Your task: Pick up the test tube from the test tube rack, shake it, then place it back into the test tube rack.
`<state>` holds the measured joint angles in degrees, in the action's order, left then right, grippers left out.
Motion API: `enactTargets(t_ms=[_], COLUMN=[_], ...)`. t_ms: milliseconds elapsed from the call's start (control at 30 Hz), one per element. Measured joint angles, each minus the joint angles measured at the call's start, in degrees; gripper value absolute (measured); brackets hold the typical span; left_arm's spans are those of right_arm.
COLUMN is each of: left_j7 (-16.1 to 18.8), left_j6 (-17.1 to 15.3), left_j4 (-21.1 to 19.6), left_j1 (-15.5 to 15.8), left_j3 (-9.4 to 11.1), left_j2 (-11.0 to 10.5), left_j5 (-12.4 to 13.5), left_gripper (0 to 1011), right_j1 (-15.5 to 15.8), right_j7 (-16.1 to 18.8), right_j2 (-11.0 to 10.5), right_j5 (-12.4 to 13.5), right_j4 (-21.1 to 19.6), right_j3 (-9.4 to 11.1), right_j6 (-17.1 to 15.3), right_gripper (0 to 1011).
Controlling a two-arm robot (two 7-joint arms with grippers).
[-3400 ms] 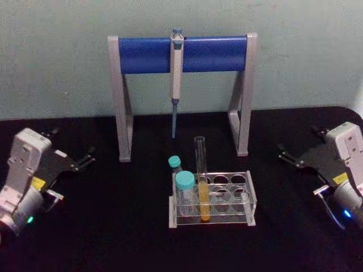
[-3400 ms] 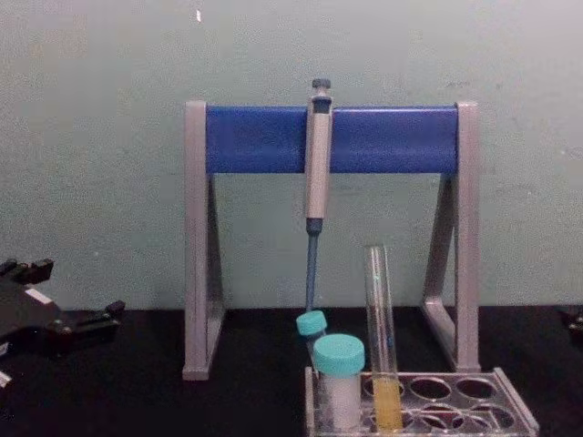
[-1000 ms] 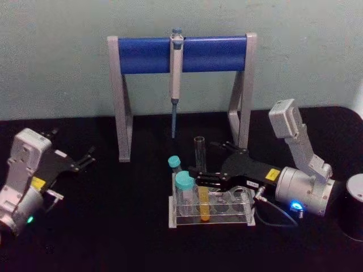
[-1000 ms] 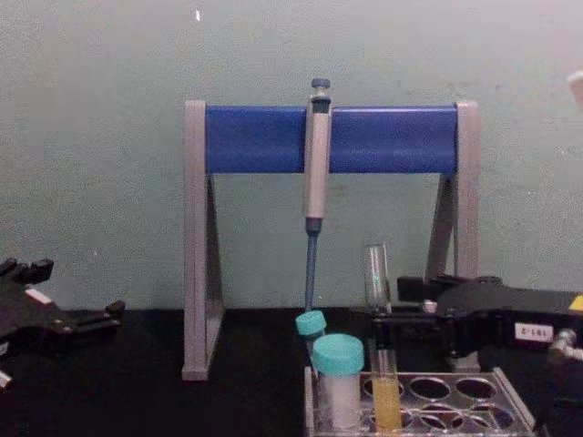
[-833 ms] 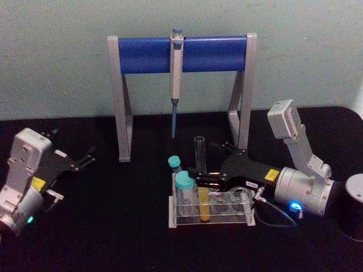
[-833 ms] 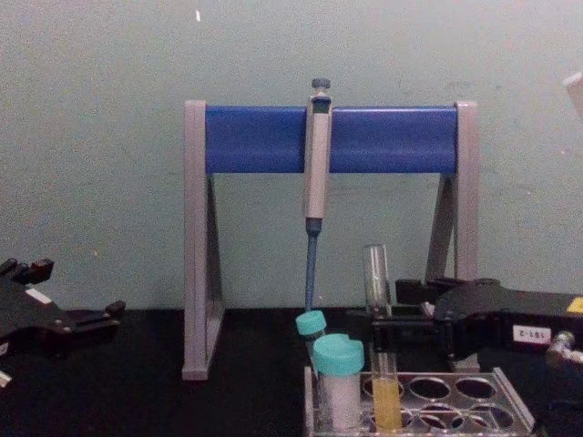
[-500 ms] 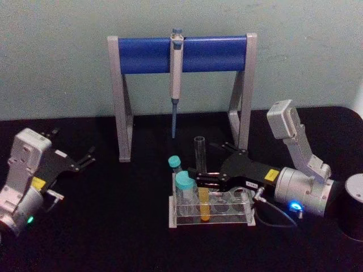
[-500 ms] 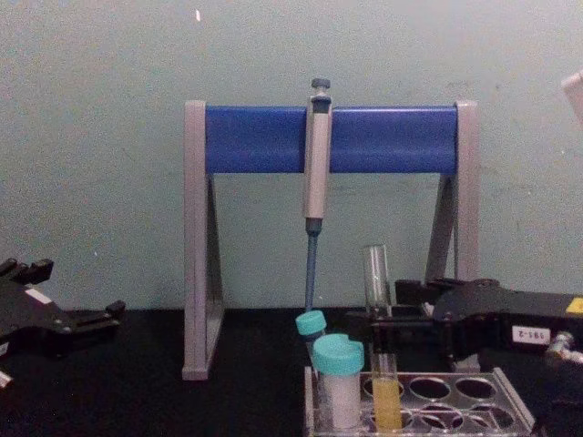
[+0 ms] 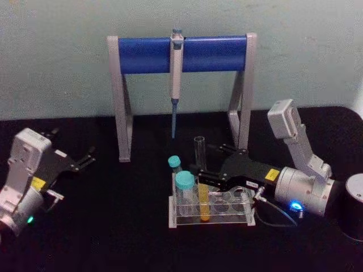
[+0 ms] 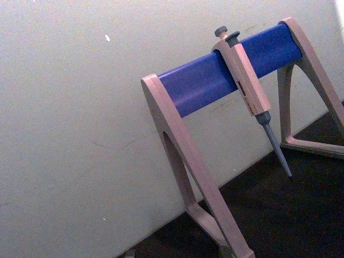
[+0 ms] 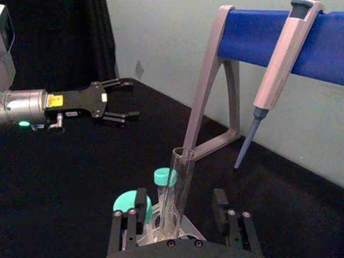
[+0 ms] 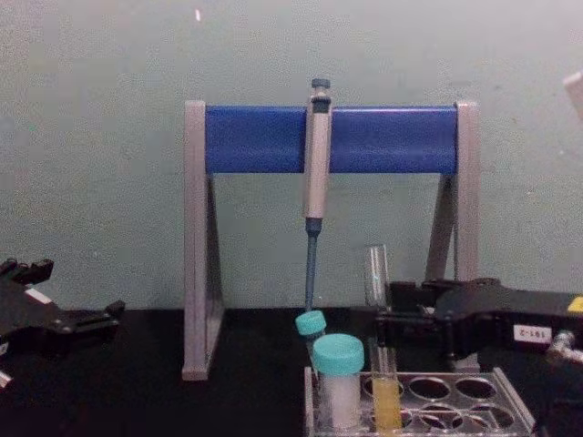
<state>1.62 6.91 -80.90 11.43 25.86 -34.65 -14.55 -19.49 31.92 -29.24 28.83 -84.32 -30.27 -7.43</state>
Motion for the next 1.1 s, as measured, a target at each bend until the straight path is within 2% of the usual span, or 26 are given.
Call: enactTargets(t_ms=[100,133,300,333,433,467,567,1100], left_j7=[0.0,0.0,0.0,0.0,0.0,0.0,0.0,0.0], left_j6=[0.0,0.0,0.0,0.0,0.0,0.0,0.0,0.0], left_j4=[0.0,0.0,0.0,0.0,0.0,0.0,0.0,0.0], left_j1=[0.0,0.0,0.0,0.0,0.0,0.0,0.0,0.0], left_j3=[0.0,0.0,0.0,0.0,0.0,0.0,0.0,0.0], left_j2=[0.0,0.0,0.0,0.0,0.0,0.0,0.0,0.0], left_j5=[0.0,0.0,0.0,0.0,0.0,0.0,0.0,0.0], left_gripper=[1001,1001,1001,1001,1001,1001,1001,1001], right_j1=[0.0,0.0,0.0,0.0,0.0,0.0,0.0,0.2], right_j7=[0.0,0.0,0.0,0.0,0.0,0.0,0.0,0.0], right_j2=[0.0,0.0,0.0,0.0,0.0,0.0,0.0,0.0], right_j5=[0.0,0.0,0.0,0.1,0.1,0.1,0.1,0.2], right_j4=[0.0,0.0,0.0,0.0,0.0,0.0,0.0,0.0], right_j3=[0.0,0.0,0.0,0.0,0.0,0.0,0.0,0.1], right_j6=[0.0,0.0,0.0,0.0,0.0,0.0,0.1,0.3], right_gripper=[731,662,533,459,396,337,263,241])
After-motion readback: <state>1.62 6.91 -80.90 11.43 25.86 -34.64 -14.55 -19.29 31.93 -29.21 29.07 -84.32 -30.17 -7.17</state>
